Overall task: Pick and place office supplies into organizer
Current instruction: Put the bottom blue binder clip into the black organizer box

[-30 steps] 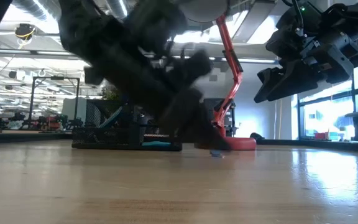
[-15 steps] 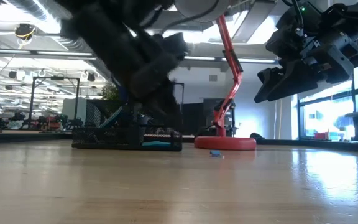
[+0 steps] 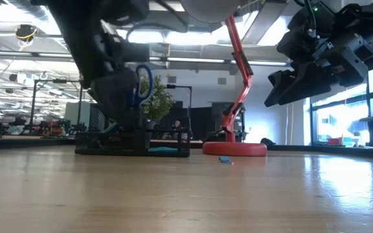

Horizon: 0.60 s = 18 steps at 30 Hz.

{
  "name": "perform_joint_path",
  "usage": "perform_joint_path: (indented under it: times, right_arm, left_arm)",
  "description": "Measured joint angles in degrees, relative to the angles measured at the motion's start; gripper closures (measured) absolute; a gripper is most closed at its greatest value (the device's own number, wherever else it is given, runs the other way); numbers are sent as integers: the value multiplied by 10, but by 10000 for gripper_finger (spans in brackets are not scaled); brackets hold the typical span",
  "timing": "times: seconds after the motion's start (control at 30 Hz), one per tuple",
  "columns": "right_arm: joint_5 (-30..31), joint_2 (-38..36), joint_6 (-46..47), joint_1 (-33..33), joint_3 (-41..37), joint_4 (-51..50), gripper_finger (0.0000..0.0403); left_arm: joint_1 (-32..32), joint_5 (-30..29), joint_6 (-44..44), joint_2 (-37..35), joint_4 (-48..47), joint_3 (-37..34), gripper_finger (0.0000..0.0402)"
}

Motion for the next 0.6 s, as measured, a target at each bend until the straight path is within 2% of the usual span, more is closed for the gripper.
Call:
perform_joint_path:
  times: [0.3, 0.6]
  right_arm:
    - [0, 0, 0, 0, 0, 1, 208]
    - [0, 0, 0, 0, 0, 1, 208]
  left_arm:
    - [8, -73, -60, 5, -24, -3, 345]
    - [27, -76, -61, 5, -25, -3, 345]
